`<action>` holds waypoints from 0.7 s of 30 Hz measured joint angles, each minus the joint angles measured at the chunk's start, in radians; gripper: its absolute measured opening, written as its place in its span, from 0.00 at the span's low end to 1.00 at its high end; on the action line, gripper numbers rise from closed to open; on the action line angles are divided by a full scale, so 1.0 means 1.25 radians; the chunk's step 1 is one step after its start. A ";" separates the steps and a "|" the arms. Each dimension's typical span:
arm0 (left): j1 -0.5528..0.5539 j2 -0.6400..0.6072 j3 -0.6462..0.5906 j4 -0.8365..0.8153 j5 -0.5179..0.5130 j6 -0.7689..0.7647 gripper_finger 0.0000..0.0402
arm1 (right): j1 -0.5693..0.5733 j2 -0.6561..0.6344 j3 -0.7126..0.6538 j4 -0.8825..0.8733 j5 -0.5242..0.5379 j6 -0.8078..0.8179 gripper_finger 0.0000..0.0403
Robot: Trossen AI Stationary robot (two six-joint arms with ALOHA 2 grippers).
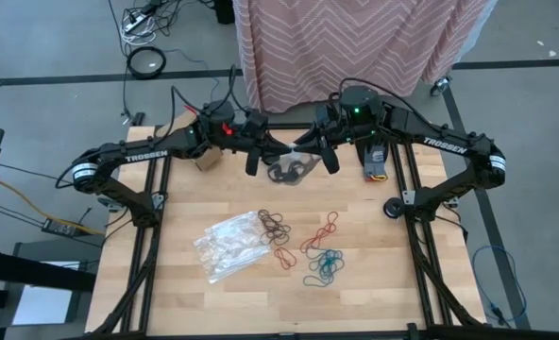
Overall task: Sort rubber bands
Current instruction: Close the transparent zip bag
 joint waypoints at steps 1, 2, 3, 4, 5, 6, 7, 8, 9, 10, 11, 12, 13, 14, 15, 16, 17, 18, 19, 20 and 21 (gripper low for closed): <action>-0.002 0.000 0.000 0.000 -0.001 0.000 0.00 | 0.000 0.000 0.000 0.002 -0.001 0.000 0.18; -0.004 0.000 0.000 -0.001 -0.001 0.000 0.00 | 0.000 0.000 0.000 0.004 -0.002 0.000 0.18; -0.006 0.000 0.000 -0.001 0.000 0.000 0.00 | 0.000 0.000 0.000 0.005 -0.002 0.000 0.18; -0.008 0.000 0.000 -0.002 -0.001 0.000 0.00 | 0.000 0.000 0.000 0.008 -0.002 0.000 0.18; -0.010 0.000 0.000 -0.003 -0.001 0.000 0.00 | 0.000 0.000 0.000 0.010 -0.003 0.000 0.17; -0.010 0.000 0.000 -0.006 -0.001 0.000 0.00 | 0.000 0.000 0.000 0.011 -0.004 0.000 0.17; -0.011 0.000 0.000 -0.007 -0.001 0.001 0.00 | 0.000 0.000 0.000 0.012 -0.009 0.000 0.17; -0.011 0.000 0.000 -0.008 -0.003 0.001 0.00 | 0.000 0.000 0.000 0.012 -0.016 0.000 0.17; -0.011 0.000 0.000 -0.007 -0.007 0.001 0.00 | 0.000 0.000 0.000 0.012 -0.020 0.000 0.16; -0.011 0.000 0.000 -0.007 -0.007 0.001 0.00 | 0.000 0.000 0.000 0.012 -0.021 0.000 0.16; -0.011 0.000 0.000 -0.007 -0.007 0.001 0.00 | 0.000 0.000 0.000 0.012 -0.021 0.001 0.16; -0.011 0.000 0.000 -0.008 -0.007 0.001 0.00 | 0.000 0.000 0.000 0.012 -0.021 0.000 0.15; -0.012 0.000 0.000 -0.011 -0.007 0.001 0.00 | 0.000 0.000 0.000 0.012 -0.022 0.000 0.15; -0.014 0.000 0.000 -0.014 -0.007 0.001 0.00 | 0.000 0.000 0.000 0.012 -0.022 0.001 0.15; -0.014 0.000 0.000 -0.017 -0.007 0.001 0.00 | 0.000 0.000 0.000 0.012 -0.023 0.003 0.14; -0.015 0.000 -0.001 -0.017 -0.007 0.001 0.00 | 0.000 0.000 0.000 0.012 -0.023 0.006 0.14; -0.016 0.000 -0.001 -0.017 -0.007 0.001 0.00 | 0.001 0.000 0.000 0.011 -0.023 0.006 0.14; -0.018 0.000 -0.001 -0.017 -0.007 0.001 0.00 | 0.002 0.002 0.000 0.012 -0.023 0.006 0.13; -0.018 0.000 -0.001 -0.017 -0.007 0.002 0.00 | 0.003 0.006 0.000 0.013 -0.023 0.007 0.13; -0.019 0.000 -0.001 -0.017 -0.008 0.002 0.00 | 0.005 0.009 0.000 0.012 -0.025 0.009 0.13; -0.019 0.000 -0.001 -0.018 -0.008 0.002 0.00 | 0.005 0.012 0.000 0.008 -0.031 0.015 0.13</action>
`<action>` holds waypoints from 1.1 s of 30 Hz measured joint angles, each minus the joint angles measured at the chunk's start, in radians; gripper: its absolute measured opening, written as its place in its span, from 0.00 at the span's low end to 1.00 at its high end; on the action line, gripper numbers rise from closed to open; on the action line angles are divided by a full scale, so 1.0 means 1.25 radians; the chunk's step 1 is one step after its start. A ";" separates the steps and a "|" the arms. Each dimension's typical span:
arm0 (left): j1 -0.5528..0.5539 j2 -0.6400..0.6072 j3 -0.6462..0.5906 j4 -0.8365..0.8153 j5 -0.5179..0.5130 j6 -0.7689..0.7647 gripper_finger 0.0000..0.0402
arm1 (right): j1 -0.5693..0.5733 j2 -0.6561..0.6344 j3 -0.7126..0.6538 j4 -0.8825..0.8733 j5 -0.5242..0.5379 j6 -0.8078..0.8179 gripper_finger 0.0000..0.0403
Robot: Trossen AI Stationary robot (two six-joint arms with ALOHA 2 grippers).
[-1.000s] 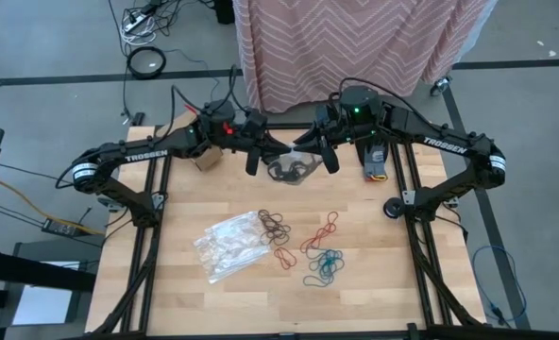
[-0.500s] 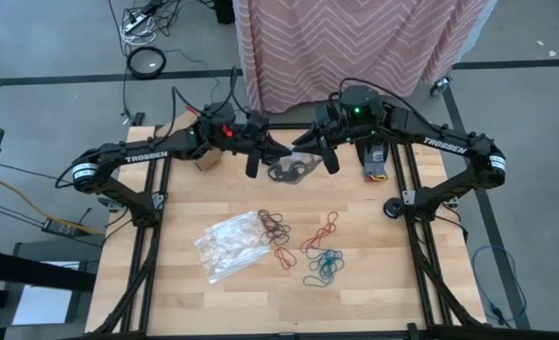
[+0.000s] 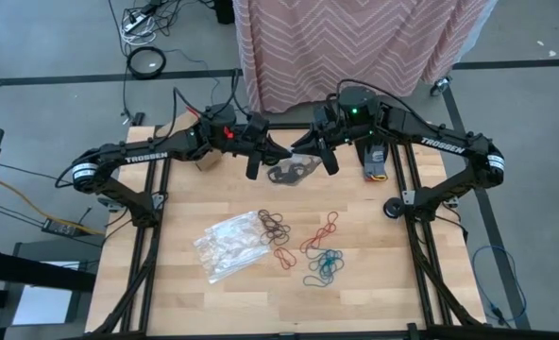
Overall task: Sort rubber bands
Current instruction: Close the transparent zip bag
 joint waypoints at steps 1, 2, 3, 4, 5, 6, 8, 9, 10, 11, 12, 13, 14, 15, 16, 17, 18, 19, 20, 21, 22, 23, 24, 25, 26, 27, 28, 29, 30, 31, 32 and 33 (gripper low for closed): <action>0.000 0.000 0.000 -0.001 0.000 0.000 0.00 | 0.001 0.006 0.000 0.002 -0.005 0.003 0.13; -0.001 0.000 0.000 -0.002 0.002 0.000 0.00 | 0.003 0.010 0.000 0.006 -0.014 0.006 0.12; -0.001 0.000 0.000 -0.006 0.003 0.000 0.00 | 0.004 0.014 0.000 0.006 -0.019 0.009 0.12; -0.001 0.000 -0.001 -0.008 0.004 0.000 0.00 | 0.004 0.017 0.000 0.005 -0.021 0.010 0.12; -0.001 0.000 -0.002 -0.011 0.004 -0.001 0.00 | 0.005 0.021 0.000 0.005 -0.022 0.011 0.11; -0.001 0.000 -0.002 -0.014 0.005 -0.001 0.00 | 0.005 0.022 0.000 0.006 -0.025 0.014 0.11; -0.001 0.000 -0.002 -0.016 0.005 -0.001 0.00 | 0.005 0.022 0.000 0.007 -0.028 0.015 0.10; -0.001 0.000 -0.002 -0.018 0.005 -0.001 0.00 | 0.005 0.021 0.000 0.008 -0.028 0.015 0.09; -0.001 0.000 -0.002 -0.021 0.004 0.000 0.00 | 0.005 0.021 0.000 0.007 -0.028 0.015 0.09; -0.001 0.000 -0.002 -0.024 0.003 0.000 0.00 | 0.004 0.021 0.000 0.006 -0.028 0.015 0.09; -0.001 0.000 -0.002 -0.025 0.002 0.000 0.00 | 0.003 0.020 0.000 0.004 -0.030 0.015 0.09; -0.001 0.000 -0.002 -0.025 0.001 0.000 0.00 | 0.000 0.018 0.000 0.000 -0.031 0.015 0.08; -0.001 0.000 -0.002 -0.023 -0.003 0.000 0.00 | 0.000 0.017 0.000 -0.004 -0.029 0.015 0.08; -0.001 0.000 -0.002 -0.022 -0.007 0.000 0.00 | 0.000 0.016 0.000 -0.009 -0.028 0.015 0.07; -0.001 0.000 -0.002 -0.024 -0.009 0.000 0.00 | -0.001 0.016 0.000 -0.013 -0.027 0.015 0.06; -0.001 0.000 -0.002 -0.026 -0.010 0.001 0.00 | -0.001 0.016 0.000 -0.020 -0.026 0.015 0.05; -0.001 0.001 -0.002 -0.026 -0.010 0.001 0.00 | -0.001 0.016 0.000 -0.026 -0.026 0.015 0.03; -0.001 0.001 -0.002 -0.027 -0.012 0.001 0.00 | -0.001 0.016 0.000 -0.031 -0.025 0.015 0.02; -0.002 0.001 -0.002 -0.027 -0.014 0.002 0.00 | -0.001 0.015 0.000 -0.035 -0.025 0.014 0.02; -0.002 0.001 -0.002 -0.026 -0.014 0.003 0.00 | -0.001 0.015 0.000 -0.038 -0.023 0.015 0.02; -0.002 0.001 -0.002 -0.026 -0.015 0.003 0.00 | -0.001 0.015 0.000 -0.043 -0.022 0.015 0.03; -0.001 0.001 -0.002 -0.025 -0.016 0.003 0.00 | -0.001 0.015 0.001 -0.048 -0.022 0.014 0.03; -0.001 0.002 -0.002 -0.025 -0.018 0.003 0.00 | -0.001 0.015 0.001 -0.054 -0.022 0.014 0.02; -0.001 0.002 -0.002 -0.025 -0.019 0.004 0.00 | -0.001 0.014 0.001 -0.058 -0.022 0.012 0.02; -0.001 0.002 -0.002 -0.025 -0.019 0.005 0.00 | -0.001 0.014 0.001 -0.060 -0.022 0.011 0.02; -0.001 0.002 -0.002 -0.024 -0.021 0.006 0.00 | -0.001 0.014 0.001 -0.063 -0.022 0.009 0.01; -0.001 0.002 -0.002 -0.024 -0.023 0.006 0.00 | -0.001 0.014 0.001 -0.066 -0.021 0.008 0.01; -0.001 0.002 -0.002 -0.023 -0.024 0.006 0.00 | -0.001 0.014 0.001 -0.069 -0.021 0.008 0.01; 0.000 0.002 -0.002 -0.022 -0.024 0.006 0.00 | -0.001 0.014 0.001 -0.071 -0.019 0.008 0.01; 0.000 0.002 -0.001 -0.021 -0.024 0.006 0.00 | -0.001 0.014 0.002 -0.075 -0.016 0.006 0.01; 0.000 0.002 -0.002 -0.021 -0.025 0.006 0.00 | -0.001 0.013 0.002 -0.080 -0.013 0.005 0.01; 0.000 0.002 -0.002 -0.021 -0.025 0.006 0.00 | -0.001 0.013 0.002 -0.086 -0.011 0.003 0.01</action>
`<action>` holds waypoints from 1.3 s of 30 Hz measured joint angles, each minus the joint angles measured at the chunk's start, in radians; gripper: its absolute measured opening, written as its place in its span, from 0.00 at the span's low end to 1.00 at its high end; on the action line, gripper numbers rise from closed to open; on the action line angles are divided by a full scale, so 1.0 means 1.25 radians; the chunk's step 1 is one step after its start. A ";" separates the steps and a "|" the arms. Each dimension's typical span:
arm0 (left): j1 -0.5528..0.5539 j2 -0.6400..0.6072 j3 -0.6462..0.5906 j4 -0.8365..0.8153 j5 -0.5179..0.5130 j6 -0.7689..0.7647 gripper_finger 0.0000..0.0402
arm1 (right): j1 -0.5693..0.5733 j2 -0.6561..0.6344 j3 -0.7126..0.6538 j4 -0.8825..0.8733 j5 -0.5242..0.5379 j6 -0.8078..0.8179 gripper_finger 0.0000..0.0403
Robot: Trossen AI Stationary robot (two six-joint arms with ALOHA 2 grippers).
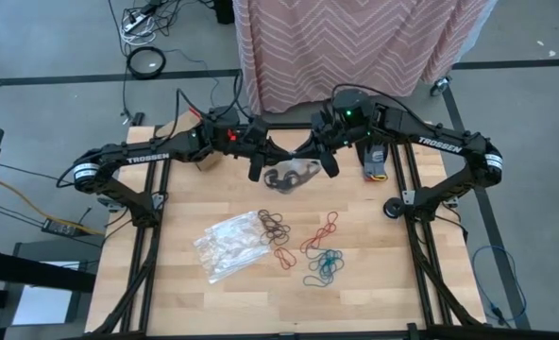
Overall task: Sort rubber bands
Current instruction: Close the transparent zip bag
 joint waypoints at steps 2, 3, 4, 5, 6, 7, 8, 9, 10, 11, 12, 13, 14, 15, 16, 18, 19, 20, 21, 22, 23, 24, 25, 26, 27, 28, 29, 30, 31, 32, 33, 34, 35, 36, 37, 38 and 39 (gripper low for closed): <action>0.000 0.000 0.000 0.000 0.000 0.000 0.00 | 0.000 0.000 0.000 -0.012 0.004 -0.002 0.01; 0.000 0.000 0.000 0.000 0.000 0.000 0.00 | 0.000 0.000 0.000 -0.014 0.004 -0.002 0.01; 0.000 0.000 0.000 0.002 0.000 0.000 0.01 | 0.000 0.000 0.000 -0.014 0.004 -0.002 0.01; 0.001 0.000 0.000 0.003 0.000 0.000 0.01 | 0.000 0.000 0.000 -0.015 0.004 -0.003 0.01; 0.001 0.000 0.000 0.004 -0.001 0.000 0.01 | 0.000 0.000 0.000 -0.017 0.004 -0.003 0.01; 0.001 0.000 0.000 0.004 -0.003 0.000 0.00 | 0.000 0.000 0.000 -0.019 0.004 -0.003 0.01; 0.001 0.000 0.000 0.008 -0.003 0.000 0.00 | 0.000 0.000 0.000 -0.022 0.004 -0.003 0.01; 0.001 0.000 0.000 0.013 -0.003 0.000 0.00 | 0.000 0.000 0.000 -0.023 0.004 -0.003 0.00; 0.001 0.000 0.000 0.019 -0.003 -0.001 0.00 | 0.000 -0.001 0.000 -0.024 0.004 -0.003 0.00; 0.001 0.000 0.000 0.024 -0.003 -0.001 0.00 | 0.000 -0.001 0.000 -0.025 0.004 -0.003 0.00; 0.001 0.000 0.000 0.028 -0.003 -0.001 0.00 | 0.000 -0.002 0.000 -0.026 0.004 -0.003 0.00; 0.001 0.000 0.000 0.029 -0.003 -0.001 0.00 | 0.000 -0.002 0.000 -0.028 0.004 -0.003 0.00; 0.001 0.000 0.000 0.030 -0.003 -0.001 0.00 | 0.000 -0.002 0.000 -0.030 0.004 -0.004 0.00; 0.001 0.000 0.000 0.030 -0.004 -0.001 0.00 | 0.000 -0.002 0.000 -0.033 0.004 -0.007 0.00; 0.001 0.000 0.000 0.030 -0.004 -0.001 0.00 | 0.000 -0.002 0.000 -0.036 0.004 -0.010 0.00; 0.003 0.000 0.000 0.030 -0.004 -0.001 0.00 | 0.000 -0.001 0.000 -0.044 0.004 -0.012 0.00; 0.005 0.000 0.000 0.029 -0.004 -0.001 0.00 | 0.000 -0.001 -0.001 -0.049 0.005 -0.014 0.00; 0.006 -0.001 0.000 0.027 -0.004 -0.001 0.00 | 0.000 -0.001 -0.001 -0.053 0.005 -0.017 0.00; 0.008 -0.002 0.000 0.026 -0.004 -0.001 0.00 | 0.000 -0.001 -0.001 -0.056 0.005 -0.018 0.00; 0.011 -0.003 0.005 0.015 -0.003 -0.001 0.00 | 0.000 -0.001 -0.001 -0.059 0.006 -0.018 0.00; 0.013 -0.003 0.013 0.000 -0.003 0.002 0.00 | 0.000 -0.001 -0.002 -0.062 0.007 -0.019 0.00; 0.015 -0.004 0.025 -0.020 -0.003 0.013 0.00 | 0.000 -0.001 -0.002 -0.064 0.007 -0.019 0.00; 0.016 -0.004 0.038 -0.042 -0.003 0.026 0.00 | 0.000 -0.001 -0.002 -0.067 0.007 -0.019 0.00; 0.017 -0.004 0.054 -0.067 -0.004 0.041 0.00 | 0.000 0.000 -0.002 -0.067 0.007 -0.019 0.00; 0.020 -0.004 0.071 -0.093 -0.004 0.056 0.00 | 0.000 0.000 -0.002 -0.067 0.007 -0.019 0.00; 0.023 -0.004 0.089 -0.122 -0.004 0.070 0.00 | 0.000 0.000 -0.002 -0.067 0.007 -0.019 0.00; 0.027 -0.005 0.108 -0.152 -0.005 0.084 0.00 | 0.000 0.000 -0.002 -0.066 0.007 -0.020 0.00; 0.029 -0.005 0.125 -0.184 -0.005 0.095 0.00 | -0.002 0.000 -0.002 -0.066 0.007 -0.023 0.00; 0.032 -0.005 0.143 -0.215 -0.006 0.108 0.00 | -0.004 0.000 -0.002 -0.067 0.007 -0.024 0.00; 0.033 -0.005 0.158 -0.245 -0.008 0.121 0.00 | -0.006 0.000 -0.002 -0.067 0.007 -0.024 0.00; 0.033 -0.005 0.170 -0.269 -0.009 0.130 0.00 | -0.008 0.000 -0.002 -0.067 0.007 -0.025 0.00; 0.033 -0.005 0.182 -0.294 -0.010 0.140 0.00 | -0.010 0.000 -0.002 -0.068 0.007 -0.025 0.00; 0.033 -0.005 0.191 -0.312 -0.012 0.147 0.00 | -0.010 0.001 -0.002 -0.069 0.006 -0.025 0.00; 0.033 -0.005 0.201 -0.329 -0.015 0.153 0.00 | -0.010 0.001 -0.002 -0.069 0.006 -0.025 0.00; 0.033 -0.005 0.209 -0.341 -0.018 0.162 0.00 | -0.010 0.001 -0.002 -0.069 0.006 -0.025 0.00; 0.033 -0.005 0.215 -0.346 -0.022 0.165 0.00 | -0.010 0.001 -0.002 -0.069 0.006 -0.026 0.00; 0.033 -0.005 0.220 -0.350 -0.024 0.168 0.00 | -0.010 0.001 -0.002 -0.068 0.006 -0.026 0.00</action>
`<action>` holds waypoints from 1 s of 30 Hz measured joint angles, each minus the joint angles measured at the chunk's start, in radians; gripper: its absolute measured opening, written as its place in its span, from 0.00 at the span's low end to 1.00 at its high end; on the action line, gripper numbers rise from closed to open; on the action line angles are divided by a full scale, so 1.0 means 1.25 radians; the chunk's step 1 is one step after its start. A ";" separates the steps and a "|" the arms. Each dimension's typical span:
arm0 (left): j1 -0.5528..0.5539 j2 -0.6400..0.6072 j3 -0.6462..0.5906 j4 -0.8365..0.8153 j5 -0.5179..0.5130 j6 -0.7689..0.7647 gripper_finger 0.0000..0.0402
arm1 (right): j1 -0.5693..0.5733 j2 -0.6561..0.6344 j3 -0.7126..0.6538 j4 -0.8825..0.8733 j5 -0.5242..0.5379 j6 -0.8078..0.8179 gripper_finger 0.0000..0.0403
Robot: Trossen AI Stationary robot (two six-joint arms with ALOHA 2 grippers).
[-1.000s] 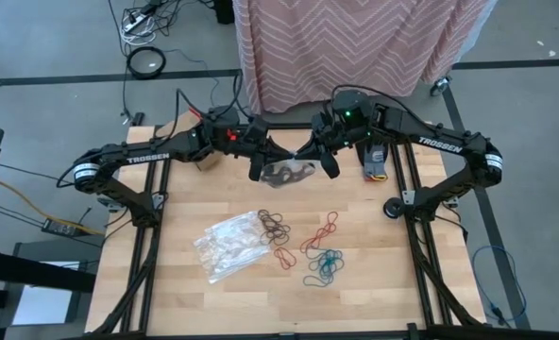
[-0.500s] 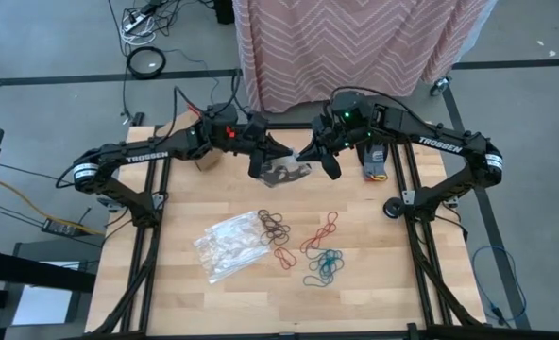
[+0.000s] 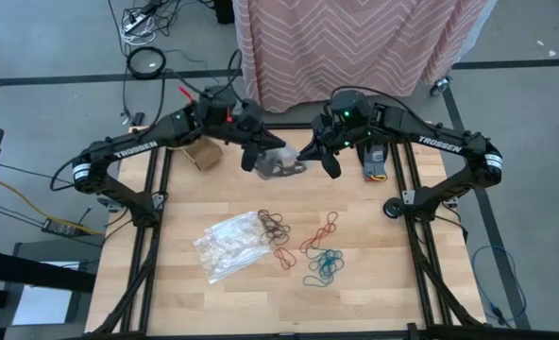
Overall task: Sort rubber bands
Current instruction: Close the transparent zip bag
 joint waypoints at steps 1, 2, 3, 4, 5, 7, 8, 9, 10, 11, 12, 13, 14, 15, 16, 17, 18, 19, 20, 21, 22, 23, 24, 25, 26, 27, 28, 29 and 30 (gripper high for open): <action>0.001 0.000 0.004 -0.001 -0.001 0.003 0.00 | 0.000 0.000 0.000 0.000 0.000 0.000 0.00; 0.003 0.000 0.008 -0.002 -0.001 0.007 0.00 | 0.000 0.000 0.000 0.001 0.000 0.000 0.00; 0.005 0.000 0.014 -0.003 -0.001 0.008 0.00 | -0.001 0.000 0.000 0.002 0.000 0.000 0.00; 0.005 0.000 0.017 -0.003 -0.002 0.009 0.00 | -0.001 0.000 0.000 0.001 0.000 0.000 0.00; 0.005 0.000 0.022 -0.006 -0.004 0.014 0.00 | -0.001 0.000 0.000 0.000 0.000 0.000 0.00; 0.005 0.000 0.036 -0.024 -0.013 0.021 0.00 | -0.001 0.000 0.000 -0.002 0.000 0.000 0.00; 0.005 0.000 0.043 -0.033 -0.016 0.024 0.00 | -0.001 0.000 0.000 -0.002 0.000 0.000 0.00; 0.005 0.000 0.050 -0.042 -0.020 0.028 0.00 | -0.001 0.000 0.000 -0.002 0.000 0.000 0.00; 0.005 0.000 0.057 -0.052 -0.027 0.037 0.00 | -0.001 0.000 0.000 -0.003 0.000 0.000 0.00; 0.005 0.000 0.064 -0.066 -0.037 0.042 0.00 | -0.001 0.000 0.000 -0.004 0.000 0.001 0.00; 0.005 0.000 0.071 -0.077 -0.045 0.046 0.00 | -0.001 0.000 -0.001 -0.005 0.000 0.001 0.00; 0.005 0.000 0.081 -0.094 -0.052 0.055 0.00 | -0.001 0.000 -0.001 -0.006 0.000 0.001 0.00; 0.005 0.000 0.090 -0.111 -0.063 0.064 0.00 | -0.001 0.000 -0.001 -0.006 0.000 0.001 0.00; 0.005 -0.001 0.099 -0.124 -0.070 0.073 0.00 | -0.001 0.000 -0.001 -0.005 0.000 0.001 0.00; 0.005 -0.001 0.108 -0.137 -0.074 0.081 0.00 | -0.001 0.000 -0.001 -0.005 0.000 0.001 0.00; 0.005 -0.001 0.113 -0.142 -0.078 0.085 0.00 | -0.001 0.000 -0.001 -0.005 0.000 0.001 0.00; 0.005 -0.001 0.118 -0.147 -0.083 0.087 0.00 | -0.001 0.000 -0.001 -0.005 0.000 0.001 0.00; 0.005 -0.001 0.122 -0.151 -0.085 0.092 0.00 | -0.001 0.000 -0.001 -0.005 0.000 0.001 0.00; 0.005 -0.001 0.129 -0.158 -0.088 0.098 0.00 | -0.001 0.000 -0.001 -0.005 0.000 0.001 0.00; 0.005 -0.001 0.135 -0.165 -0.091 0.101 0.00 | -0.001 0.000 -0.001 -0.005 0.000 0.001 0.00; 0.005 -0.001 0.142 -0.173 -0.095 0.103 0.00 | -0.001 0.000 -0.001 -0.004 0.000 0.001 0.00; 0.005 -0.001 0.149 -0.181 -0.102 0.105 0.00 | -0.001 0.000 0.000 -0.004 0.000 0.001 0.00; 0.005 -0.001 0.155 -0.186 -0.106 0.108 0.00 | -0.001 0.000 0.000 -0.003 0.000 0.001 0.00; 0.005 -0.001 0.158 -0.187 -0.110 0.112 0.00 | -0.001 0.000 0.000 -0.003 0.000 0.001 0.00; 0.005 -0.001 0.161 -0.187 -0.112 0.117 0.00 | -0.001 0.000 0.000 -0.003 0.000 0.001 0.00; 0.005 -0.001 0.163 -0.189 -0.117 0.119 0.00 | -0.001 0.000 0.000 -0.004 0.000 0.001 0.00; 0.005 -0.001 0.166 -0.194 -0.123 0.120 0.00 | -0.001 0.000 0.000 -0.004 0.000 0.001 0.00; 0.005 -0.001 0.170 -0.196 -0.126 0.121 0.00 | -0.001 0.000 0.000 -0.004 0.000 0.001 0.00; 0.005 -0.001 0.174 -0.202 -0.129 0.125 0.00 | -0.001 0.000 0.000 -0.002 0.000 0.001 0.00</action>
